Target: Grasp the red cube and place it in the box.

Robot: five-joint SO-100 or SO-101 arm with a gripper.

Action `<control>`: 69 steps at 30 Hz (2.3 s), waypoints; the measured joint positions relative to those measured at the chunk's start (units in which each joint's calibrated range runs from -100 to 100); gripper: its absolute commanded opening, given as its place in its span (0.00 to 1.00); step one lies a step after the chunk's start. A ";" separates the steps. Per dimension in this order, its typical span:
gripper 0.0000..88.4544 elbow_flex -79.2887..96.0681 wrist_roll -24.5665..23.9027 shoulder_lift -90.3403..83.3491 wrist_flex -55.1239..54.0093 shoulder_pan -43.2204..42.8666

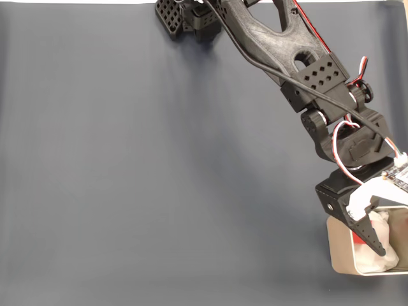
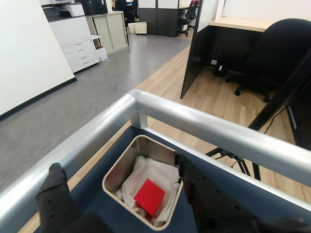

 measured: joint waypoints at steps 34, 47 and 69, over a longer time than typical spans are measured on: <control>0.00 6.51 -0.59 -8.60 -0.56 14.69; 0.00 55.52 -1.37 -55.41 -0.56 21.36; 0.00 115.28 -2.59 -121.06 35.64 23.29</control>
